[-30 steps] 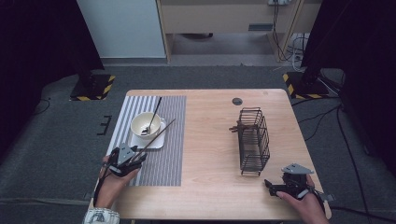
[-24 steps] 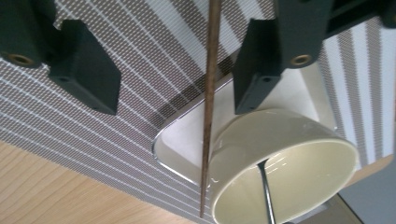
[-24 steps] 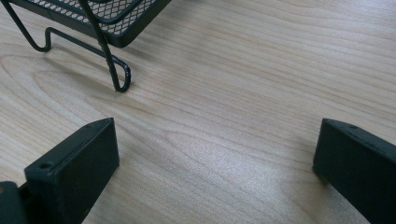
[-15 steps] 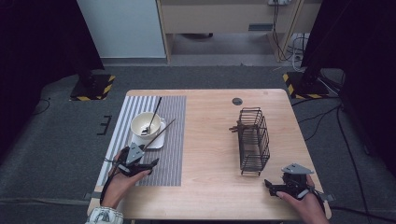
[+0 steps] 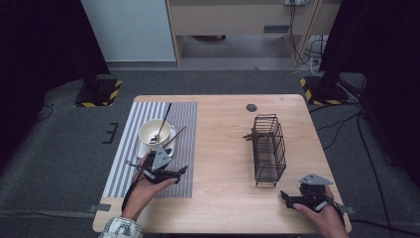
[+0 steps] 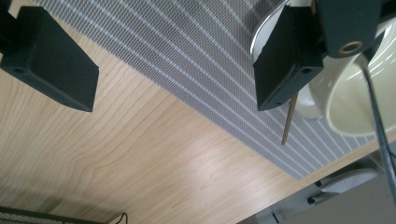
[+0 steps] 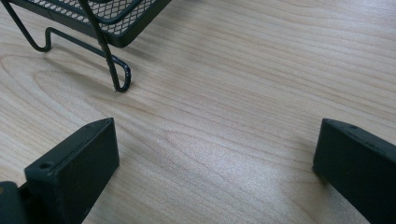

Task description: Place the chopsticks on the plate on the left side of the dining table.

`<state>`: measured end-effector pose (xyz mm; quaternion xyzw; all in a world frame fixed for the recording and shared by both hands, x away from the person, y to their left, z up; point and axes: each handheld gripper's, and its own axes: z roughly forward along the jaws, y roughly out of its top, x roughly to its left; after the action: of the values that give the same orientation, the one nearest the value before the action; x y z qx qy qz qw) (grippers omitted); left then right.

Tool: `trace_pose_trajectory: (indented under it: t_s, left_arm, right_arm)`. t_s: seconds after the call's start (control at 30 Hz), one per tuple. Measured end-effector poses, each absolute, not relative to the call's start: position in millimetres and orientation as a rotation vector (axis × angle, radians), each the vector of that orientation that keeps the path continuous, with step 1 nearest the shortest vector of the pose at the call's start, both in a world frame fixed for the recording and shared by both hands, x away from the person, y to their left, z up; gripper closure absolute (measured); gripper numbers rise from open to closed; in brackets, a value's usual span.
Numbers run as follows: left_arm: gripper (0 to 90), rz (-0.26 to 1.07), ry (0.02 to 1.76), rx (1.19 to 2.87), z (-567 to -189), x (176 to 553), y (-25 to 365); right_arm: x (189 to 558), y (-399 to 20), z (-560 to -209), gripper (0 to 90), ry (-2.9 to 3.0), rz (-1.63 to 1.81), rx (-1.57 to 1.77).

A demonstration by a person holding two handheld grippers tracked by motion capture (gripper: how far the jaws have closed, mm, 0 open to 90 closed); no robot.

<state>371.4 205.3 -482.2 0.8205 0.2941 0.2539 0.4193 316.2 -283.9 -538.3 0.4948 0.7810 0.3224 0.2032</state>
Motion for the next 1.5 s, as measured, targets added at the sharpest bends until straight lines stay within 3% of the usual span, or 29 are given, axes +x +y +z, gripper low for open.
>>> trace_pose_trajectory:
  t_s: [0.4, 0.67, 1.5]
  left_arm:
    - [13.7, 0.607, 0.663, 2.044, -467.7, 387.5, 156.4]
    - [18.8, 0.577, 0.621, 2.050, -458.9, 394.8, 121.8]
    - [74.2, 0.526, 0.485, 1.992, -415.1, 394.1, 54.2]
  right_arm:
    - [316.1, -283.8, -538.3, 0.2, 2.180, 0.900, 1.383]
    - [316.2, -283.9, -538.4, 0.2, 2.178, 0.901, 1.380]
    - [316.1, -284.1, -538.3, 0.2, 2.182, 0.901, 1.379]
